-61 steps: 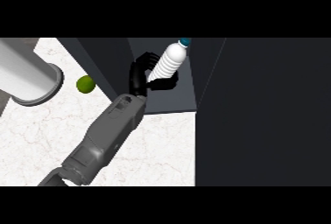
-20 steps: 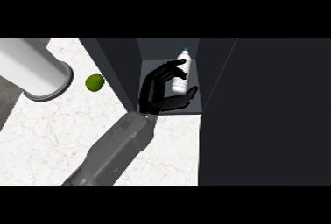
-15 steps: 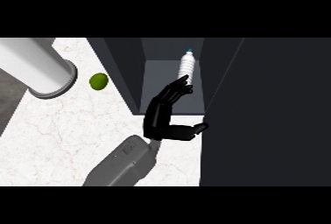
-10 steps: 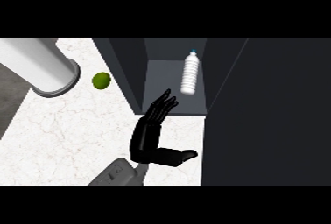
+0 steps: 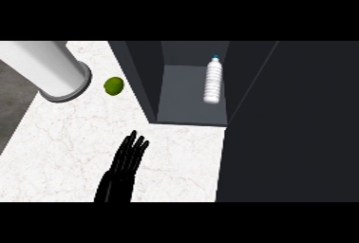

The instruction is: Pick up the bottled water, place it into the cabinet and close the cabinet

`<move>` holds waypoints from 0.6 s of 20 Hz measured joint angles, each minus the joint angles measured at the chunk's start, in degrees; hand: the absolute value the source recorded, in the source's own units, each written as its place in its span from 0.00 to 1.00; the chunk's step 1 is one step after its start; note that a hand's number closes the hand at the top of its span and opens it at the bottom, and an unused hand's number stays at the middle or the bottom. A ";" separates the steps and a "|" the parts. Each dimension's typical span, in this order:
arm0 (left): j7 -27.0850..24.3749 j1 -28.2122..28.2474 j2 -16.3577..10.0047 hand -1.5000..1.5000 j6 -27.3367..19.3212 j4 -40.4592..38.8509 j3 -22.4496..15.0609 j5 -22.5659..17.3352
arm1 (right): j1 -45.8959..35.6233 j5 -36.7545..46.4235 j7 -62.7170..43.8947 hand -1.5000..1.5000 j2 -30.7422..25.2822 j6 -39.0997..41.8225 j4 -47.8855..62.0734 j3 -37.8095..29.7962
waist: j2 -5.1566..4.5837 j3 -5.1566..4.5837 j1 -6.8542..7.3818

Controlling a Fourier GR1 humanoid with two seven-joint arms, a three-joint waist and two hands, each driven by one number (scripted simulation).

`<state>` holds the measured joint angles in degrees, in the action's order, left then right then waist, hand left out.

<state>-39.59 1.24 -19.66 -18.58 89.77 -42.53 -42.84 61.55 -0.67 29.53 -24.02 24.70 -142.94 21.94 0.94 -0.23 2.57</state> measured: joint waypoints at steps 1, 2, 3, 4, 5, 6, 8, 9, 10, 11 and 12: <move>-0.62 1.29 -1.67 0.00 1.10 0.93 0.25 -0.06 | -1.03 0.37 -0.19 1.00 -1.31 0.87 0.01 0.03 | 0.00 -0.04 0.19; -1.29 2.61 -3.26 0.00 2.09 1.89 0.60 -0.20 | -1.87 0.91 -0.38 1.00 -2.56 1.75 0.07 0.45 | 0.08 -0.07 0.24; -2.07 3.98 -4.75 0.00 3.16 2.72 1.10 -0.47 | -2.69 1.29 -0.64 1.00 -3.71 2.54 0.07 0.92 | 0.09 -0.09 0.21; -2.83 5.31 -6.21 0.00 3.90 3.77 1.47 -0.49 | -3.62 1.50 -1.00 1.00 -4.54 3.02 -0.02 1.46 | 0.10 -0.12 0.33; -3.62 6.70 -7.92 0.00 4.76 4.65 2.20 -0.69 | -4.27 1.68 -1.32 1.00 -5.32 3.44 -0.11 2.04 | 0.16 -0.15 0.34; -4.40 8.22 -9.39 0.00 5.69 5.66 2.63 -0.92 | -5.31 1.86 -1.85 1.00 -5.83 3.59 -0.15 2.56 | 0.15 -0.16 0.48; -5.55 10.41 -12.09 0.00 7.12 7.56 4.05 -1.56 | -6.91 2.15 -3.08 1.00 -6.61 3.71 -0.38 4.20 | 0.09 -0.22 0.44; -6.12 11.49 -13.47 0.00 7.98 8.25 4.78 -1.89 | -7.97 2.28 -4.14 1.00 -6.63 3.56 -0.41 5.43 | -0.01 -0.25 0.61; -6.91 12.65 -14.99 0.00 9.09 8.70 5.77 -2.34 | -8.81 2.39 -5.04 1.00 -6.53 3.26 -0.45 6.55 | -0.07 -0.27 0.64; -7.39 13.73 -16.24 0.00 10.05 9.38 6.48 -2.84 | -9.86 2.48 -6.07 1.00 -6.23 2.83 -0.48 7.69 | -0.18 -0.28 0.69; -8.00 14.82 -17.68 0.00 11.22 9.78 7.43 -3.39 | -10.56 2.57 -7.17 1.00 -6.01 2.40 -0.50 8.89 | -0.24 -0.28 0.58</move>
<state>-47.59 16.06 -37.34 -7.36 99.55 -35.09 -46.23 50.99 1.90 22.36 -30.03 27.09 -143.44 30.83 0.70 -0.52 3.15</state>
